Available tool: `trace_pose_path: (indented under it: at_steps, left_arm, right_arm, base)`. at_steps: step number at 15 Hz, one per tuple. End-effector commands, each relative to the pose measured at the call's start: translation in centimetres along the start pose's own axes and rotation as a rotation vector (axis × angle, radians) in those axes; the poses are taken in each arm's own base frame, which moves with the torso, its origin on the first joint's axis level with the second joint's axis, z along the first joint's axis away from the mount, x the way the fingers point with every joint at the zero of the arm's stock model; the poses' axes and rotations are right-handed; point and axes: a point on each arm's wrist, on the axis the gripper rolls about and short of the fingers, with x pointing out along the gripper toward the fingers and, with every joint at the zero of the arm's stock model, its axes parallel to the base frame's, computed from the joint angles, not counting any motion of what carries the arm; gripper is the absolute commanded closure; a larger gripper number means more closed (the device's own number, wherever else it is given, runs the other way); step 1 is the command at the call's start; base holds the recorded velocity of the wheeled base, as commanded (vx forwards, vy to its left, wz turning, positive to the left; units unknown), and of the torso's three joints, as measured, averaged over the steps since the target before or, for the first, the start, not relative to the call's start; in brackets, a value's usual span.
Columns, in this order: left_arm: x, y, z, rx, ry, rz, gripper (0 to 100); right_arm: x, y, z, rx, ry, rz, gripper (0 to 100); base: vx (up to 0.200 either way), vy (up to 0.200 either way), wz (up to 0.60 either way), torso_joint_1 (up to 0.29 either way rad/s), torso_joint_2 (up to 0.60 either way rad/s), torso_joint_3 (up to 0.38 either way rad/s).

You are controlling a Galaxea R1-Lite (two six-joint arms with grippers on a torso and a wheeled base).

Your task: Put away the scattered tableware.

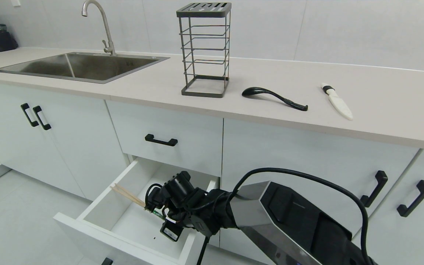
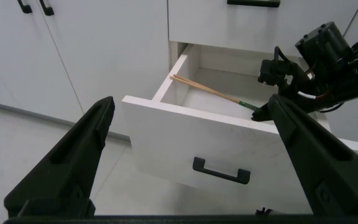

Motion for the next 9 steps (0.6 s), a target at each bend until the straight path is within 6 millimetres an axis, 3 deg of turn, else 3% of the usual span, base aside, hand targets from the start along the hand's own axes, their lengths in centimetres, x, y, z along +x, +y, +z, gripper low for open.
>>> trace_pose_path:
  at_steps: [1,5,6,9]
  left_arm:
    - [0.0,0.0,0.0,0.0,0.001,0.0,0]
    - [0.0,0.0,0.0,0.0,0.001,0.0,0]
    - [0.0,0.0,0.0,0.0,0.001,0.001,0]
    - [0.0,0.0,0.0,0.0,0.001,0.001,0]
  right_arm:
    - [-1.0,-0.2,1.0,-0.002,-0.024,-0.006,0]
    - [-4.3,-0.8,3.8,0.001,-0.083,-0.041,0]
    - [-4.4,-0.8,3.9,0.001,-0.081,-0.042,0]
    - [-7.9,-0.8,4.8,0.001,-0.068,-0.063,0]
  base:
    - [0.0,0.0,0.0,0.0,0.0,0.0]
    - [0.0,0.0,0.0,0.0,0.0,0.0]
    - [0.0,0.0,0.0,0.0,0.0,0.0]
    - [0.0,0.0,0.0,0.0,0.0,0.0]
